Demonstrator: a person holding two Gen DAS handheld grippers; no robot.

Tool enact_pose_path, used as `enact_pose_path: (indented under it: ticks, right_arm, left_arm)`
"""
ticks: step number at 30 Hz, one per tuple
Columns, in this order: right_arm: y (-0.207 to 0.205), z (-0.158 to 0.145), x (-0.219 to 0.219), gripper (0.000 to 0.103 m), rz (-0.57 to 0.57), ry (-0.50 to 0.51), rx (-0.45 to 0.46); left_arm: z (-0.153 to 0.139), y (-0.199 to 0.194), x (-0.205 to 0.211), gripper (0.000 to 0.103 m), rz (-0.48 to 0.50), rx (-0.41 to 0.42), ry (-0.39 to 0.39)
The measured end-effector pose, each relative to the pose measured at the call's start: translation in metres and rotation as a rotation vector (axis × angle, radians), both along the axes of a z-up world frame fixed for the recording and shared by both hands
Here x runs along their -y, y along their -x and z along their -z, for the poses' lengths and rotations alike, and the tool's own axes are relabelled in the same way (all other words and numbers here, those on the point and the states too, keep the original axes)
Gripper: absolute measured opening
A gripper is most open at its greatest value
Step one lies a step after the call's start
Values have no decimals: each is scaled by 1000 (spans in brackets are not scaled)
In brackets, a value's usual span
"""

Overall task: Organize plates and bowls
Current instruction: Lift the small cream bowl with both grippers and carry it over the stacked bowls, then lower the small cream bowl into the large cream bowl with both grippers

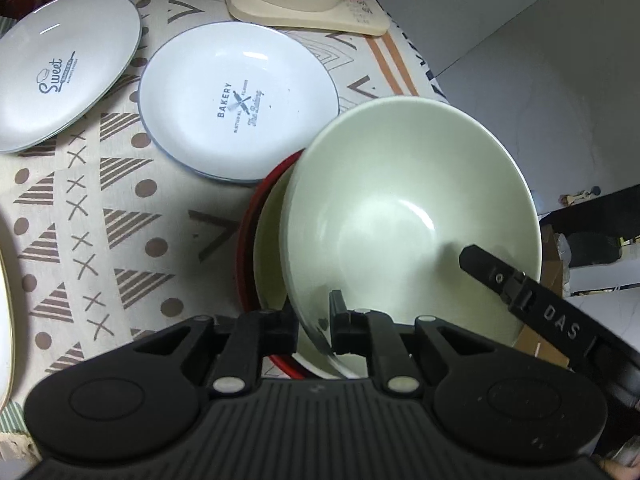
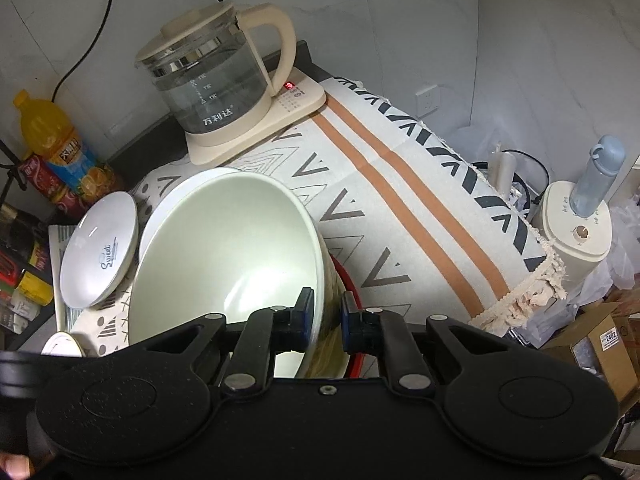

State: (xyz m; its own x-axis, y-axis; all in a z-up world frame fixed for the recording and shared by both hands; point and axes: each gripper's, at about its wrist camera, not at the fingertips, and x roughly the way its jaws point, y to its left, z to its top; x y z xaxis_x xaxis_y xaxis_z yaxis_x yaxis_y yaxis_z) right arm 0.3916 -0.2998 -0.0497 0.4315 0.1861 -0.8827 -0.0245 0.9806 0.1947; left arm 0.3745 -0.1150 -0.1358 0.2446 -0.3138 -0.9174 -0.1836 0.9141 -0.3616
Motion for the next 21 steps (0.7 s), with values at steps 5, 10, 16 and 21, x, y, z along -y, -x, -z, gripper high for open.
enact_pose_path:
  ticks: [5,10,16,21]
  right_arm:
    - [-4,6,0,11,-12,12,0]
    - [-8,6,-2,10,-37,16,5]
    - [-10,5,-5,9,-84,46,22]
    - [-11,5,-6,8,-105,62,36]
  left_arm:
    - [3,0,2,13,-2,-20,6]
    - [3,-2,0,13,-26,-39,8]
    - [-2,-3,-3,16,-39,-58,17]
    - [-11,1,-4,16,-39,-46,8]
